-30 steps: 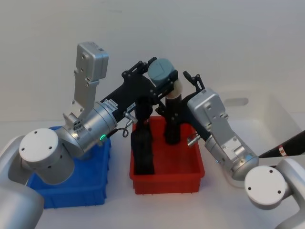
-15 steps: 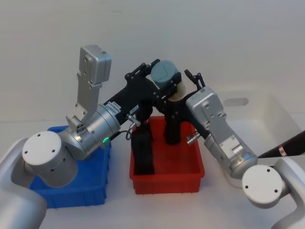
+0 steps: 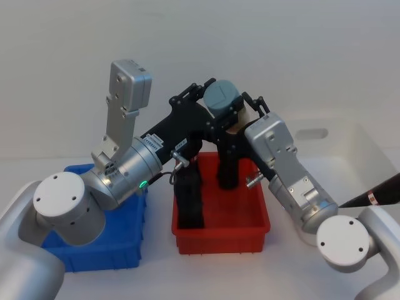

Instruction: Pick the cotton swabs from the blue box and place them into the white box.

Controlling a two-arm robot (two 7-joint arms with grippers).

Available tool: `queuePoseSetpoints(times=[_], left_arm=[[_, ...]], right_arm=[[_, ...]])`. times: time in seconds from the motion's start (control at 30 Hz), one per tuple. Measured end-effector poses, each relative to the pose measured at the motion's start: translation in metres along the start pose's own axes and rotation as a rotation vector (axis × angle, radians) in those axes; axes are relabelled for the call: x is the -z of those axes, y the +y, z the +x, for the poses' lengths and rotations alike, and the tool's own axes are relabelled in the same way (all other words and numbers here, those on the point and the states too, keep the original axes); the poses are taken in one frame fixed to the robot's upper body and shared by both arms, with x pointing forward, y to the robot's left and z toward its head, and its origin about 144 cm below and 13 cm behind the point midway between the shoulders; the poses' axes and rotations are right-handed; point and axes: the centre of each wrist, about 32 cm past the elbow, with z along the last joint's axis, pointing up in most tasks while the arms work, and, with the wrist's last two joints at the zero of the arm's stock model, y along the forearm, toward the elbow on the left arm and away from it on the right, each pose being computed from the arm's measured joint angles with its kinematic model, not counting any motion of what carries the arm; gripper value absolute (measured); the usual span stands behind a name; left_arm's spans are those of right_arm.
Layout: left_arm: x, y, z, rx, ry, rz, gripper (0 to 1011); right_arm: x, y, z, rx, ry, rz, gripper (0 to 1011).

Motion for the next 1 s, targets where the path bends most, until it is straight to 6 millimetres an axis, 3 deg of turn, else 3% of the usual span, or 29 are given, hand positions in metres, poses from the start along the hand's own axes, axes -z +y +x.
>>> queuePoseSetpoints(times=[0.3, 0.73, 1.0], left_arm=[[-0.0002, -0.0001, -0.0006, 0.003, -0.001, 0.000, 673], [-0.0002, -0.0002, -0.0011, 0.005, 0.000, 0.001, 676], [-0.0003, -0.0002, -0.0012, 0.007, 0.000, 0.001, 915]], right_arm=[[0.0003, 0.0006, -0.0004, 0.002, -0.001, -0.002, 625], [0.0004, 0.0010, -0.0005, 0.004, 0.000, -0.004, 622], [0.0004, 0.0011, -0.0004, 0.005, 0.000, -0.005, 622]])
